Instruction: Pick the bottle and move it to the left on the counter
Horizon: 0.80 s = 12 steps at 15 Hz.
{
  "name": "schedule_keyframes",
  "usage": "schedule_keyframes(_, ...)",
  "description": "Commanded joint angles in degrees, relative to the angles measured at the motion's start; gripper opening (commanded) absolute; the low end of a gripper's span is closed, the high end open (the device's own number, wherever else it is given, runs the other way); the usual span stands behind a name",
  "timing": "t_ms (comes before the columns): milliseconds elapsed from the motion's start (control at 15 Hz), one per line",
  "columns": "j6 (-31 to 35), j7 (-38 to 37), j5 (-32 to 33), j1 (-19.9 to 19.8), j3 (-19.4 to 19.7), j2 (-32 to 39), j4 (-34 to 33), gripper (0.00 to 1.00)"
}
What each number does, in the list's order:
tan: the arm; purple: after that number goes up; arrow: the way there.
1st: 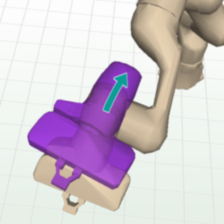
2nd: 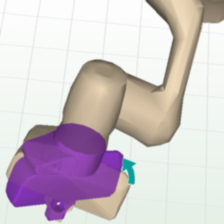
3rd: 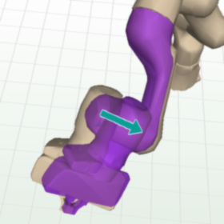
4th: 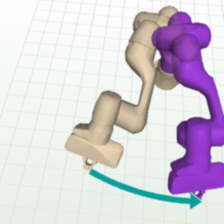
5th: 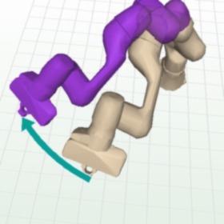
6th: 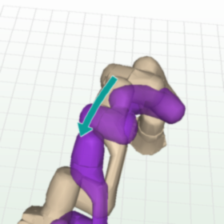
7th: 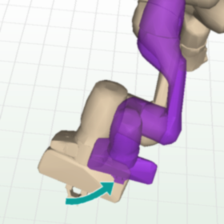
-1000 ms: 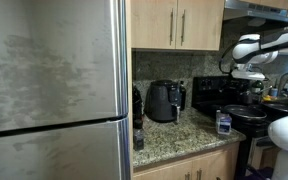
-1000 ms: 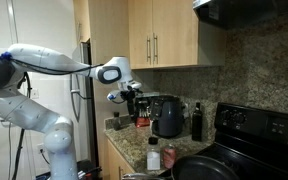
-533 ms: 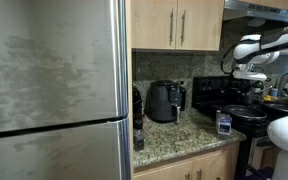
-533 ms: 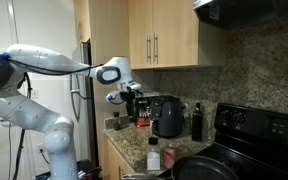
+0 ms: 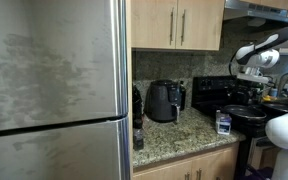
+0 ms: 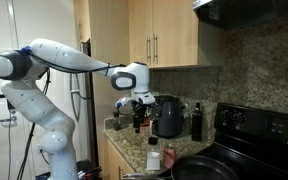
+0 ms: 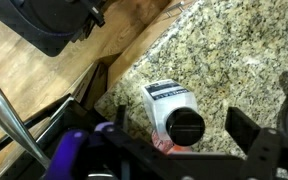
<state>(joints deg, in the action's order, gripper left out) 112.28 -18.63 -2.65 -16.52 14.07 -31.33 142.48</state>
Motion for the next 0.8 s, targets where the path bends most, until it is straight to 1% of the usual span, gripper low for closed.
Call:
schedule_keyframes(0, -0.22, 0.37, -0.80, -1.26, -1.07, 1.04, -0.63, 1.00)
schedule_keyframes(133, 0.59, -3.41, -0.29, -1.68, -2.00, 6.10, -3.07, 1.00)
schedule_keyframes(267, 3.77, -5.90, -1.28, -1.23, -2.55, 7.95, -3.58, 1.00)
schedule_keyframes(467, 8.93, -13.28, 0.63, -1.87, -4.66, 11.48, -5.06, 1.00)
schedule_keyframes(533, 8.33, -14.75, 0.71, -1.63, -4.99, 12.90, -6.14, 1.00)
schedule_keyframes(667, 6.83, -13.63, 0.09, -0.12, -5.18, 13.64, -6.74, 1.00)
schedule_keyframes(733, 7.81, -13.42, 0.14, -0.53, -4.81, 11.68, -4.85, 1.00)
